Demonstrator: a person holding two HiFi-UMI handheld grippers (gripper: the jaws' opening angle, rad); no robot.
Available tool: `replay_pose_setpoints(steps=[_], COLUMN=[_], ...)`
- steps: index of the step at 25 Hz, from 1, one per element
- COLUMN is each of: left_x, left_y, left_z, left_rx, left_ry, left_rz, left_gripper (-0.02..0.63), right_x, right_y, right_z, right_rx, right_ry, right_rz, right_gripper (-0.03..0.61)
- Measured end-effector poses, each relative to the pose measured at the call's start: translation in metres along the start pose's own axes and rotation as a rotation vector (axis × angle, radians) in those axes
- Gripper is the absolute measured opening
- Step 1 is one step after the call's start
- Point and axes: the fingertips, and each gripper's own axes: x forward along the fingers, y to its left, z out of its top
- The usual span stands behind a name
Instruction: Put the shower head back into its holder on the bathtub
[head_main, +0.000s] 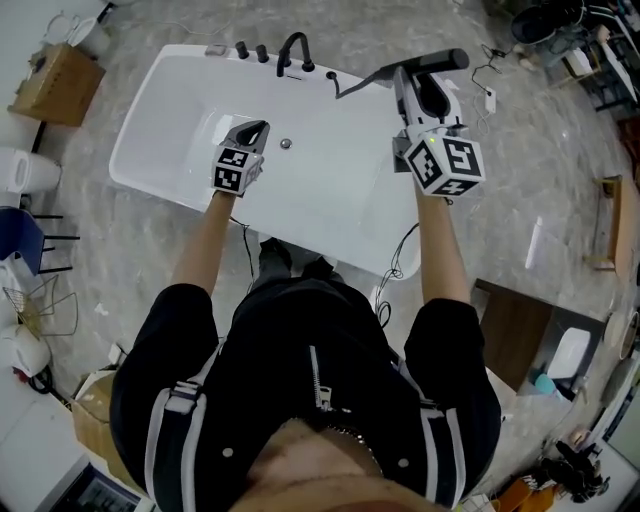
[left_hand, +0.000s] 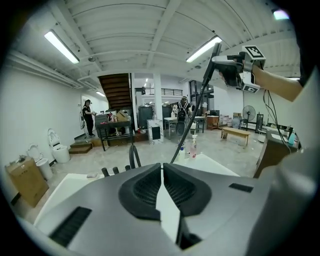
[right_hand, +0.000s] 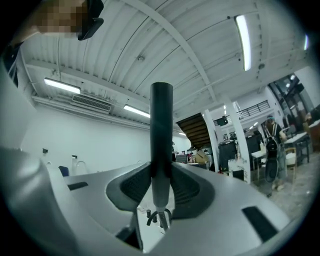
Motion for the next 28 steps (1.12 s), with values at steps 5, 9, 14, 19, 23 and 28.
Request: replay_pose_setpoints(steps=[5, 9, 14, 19, 23, 28], left_x=[-0.012, -0.012, -0.011, -0.012, -0.014, -0.016], left_y=[0.028, 0.057, 0.09, 0.104, 0.118, 0.132], left_z=[-0.002, 0.004, 0.01, 0.013, 0.011, 0.011], left_rx=[-0.012, 0.002, -0.019, -0.028, -0.026, -0.036], left_ry=[-0.015, -0.024, -0.04, -0.059, -0.064, -0.072], left_rz=[0.01, 0.015, 0.022, 0.01, 0.004, 0.0], left_gripper=[0.034, 0.034, 0.034, 0.034, 0.034, 0.034], right_x=[0.035, 0.064, 0.093, 0.113, 0.13, 0.147], right_y=[0.006, 0.011, 0.016, 0.019, 0.02, 0.015], right_z=[0.015, 0.019, 0.013, 0.007, 0.001, -0.01], right_rx=[-0.032, -0.039, -0.043, -0.056, -0.067, -0.067], right_ry=[-0.019, -0.025, -0.012, 0.002, 0.016, 0.034], right_rz=[-0.019, -0.029, -0.04, -0.045, -0.049, -0.058], right_gripper=[0.127, 0.127, 0.127, 0.127, 0.127, 0.127])
